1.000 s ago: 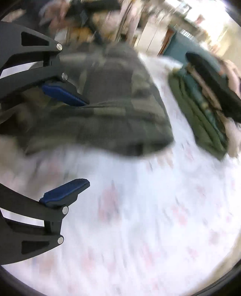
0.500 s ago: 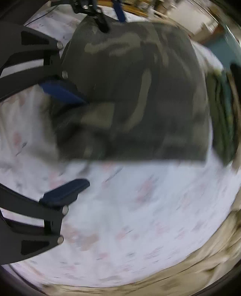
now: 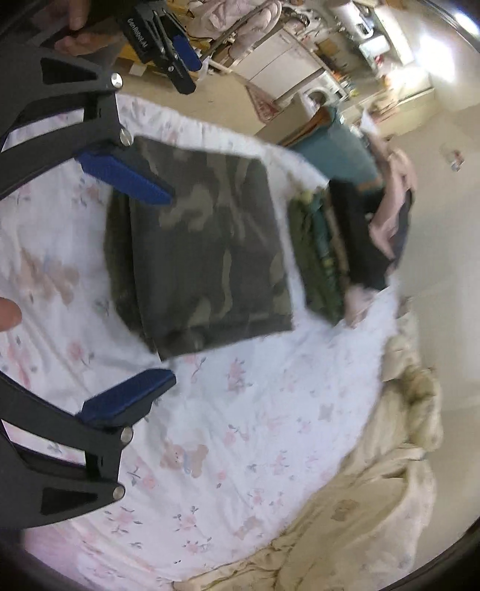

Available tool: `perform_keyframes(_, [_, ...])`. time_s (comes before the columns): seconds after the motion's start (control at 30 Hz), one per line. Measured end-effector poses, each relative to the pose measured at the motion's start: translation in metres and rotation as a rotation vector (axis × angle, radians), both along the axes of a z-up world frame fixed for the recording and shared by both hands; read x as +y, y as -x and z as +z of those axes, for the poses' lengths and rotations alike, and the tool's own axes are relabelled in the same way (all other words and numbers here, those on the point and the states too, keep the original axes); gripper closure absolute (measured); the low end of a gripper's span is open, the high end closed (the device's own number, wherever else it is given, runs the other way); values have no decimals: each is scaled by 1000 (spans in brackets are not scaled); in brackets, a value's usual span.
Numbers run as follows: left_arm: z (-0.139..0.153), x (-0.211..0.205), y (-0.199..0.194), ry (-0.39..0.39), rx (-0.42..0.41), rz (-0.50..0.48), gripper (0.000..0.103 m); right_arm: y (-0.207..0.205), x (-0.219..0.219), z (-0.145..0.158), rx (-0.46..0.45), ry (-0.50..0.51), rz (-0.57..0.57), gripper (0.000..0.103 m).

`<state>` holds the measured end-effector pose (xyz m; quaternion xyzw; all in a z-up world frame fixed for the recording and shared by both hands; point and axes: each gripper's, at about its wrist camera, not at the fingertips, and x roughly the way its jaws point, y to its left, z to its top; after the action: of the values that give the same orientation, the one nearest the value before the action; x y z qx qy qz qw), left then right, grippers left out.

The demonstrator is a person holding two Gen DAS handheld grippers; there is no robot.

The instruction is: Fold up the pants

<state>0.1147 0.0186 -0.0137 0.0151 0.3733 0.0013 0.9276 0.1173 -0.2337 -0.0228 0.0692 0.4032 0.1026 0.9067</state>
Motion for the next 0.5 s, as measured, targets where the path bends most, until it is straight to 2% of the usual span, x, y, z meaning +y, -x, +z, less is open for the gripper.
perform_keyframes(0.07, [3,-1,10,-3,-31,20,8,22,9,7,-74,8,-15,0])
perform_keyframes(0.17, [12,-3,27,33,-74,34,0,43,15,14,-147,25,-37,0])
perform_keyframes(0.4, [10,-10,48,24,-121,58,0,59,25,24,-244,74,-40,0])
perform_keyframes(0.5, [11,-13,50,8,-147,55,0,59,25,25,-252,79,-62,0])
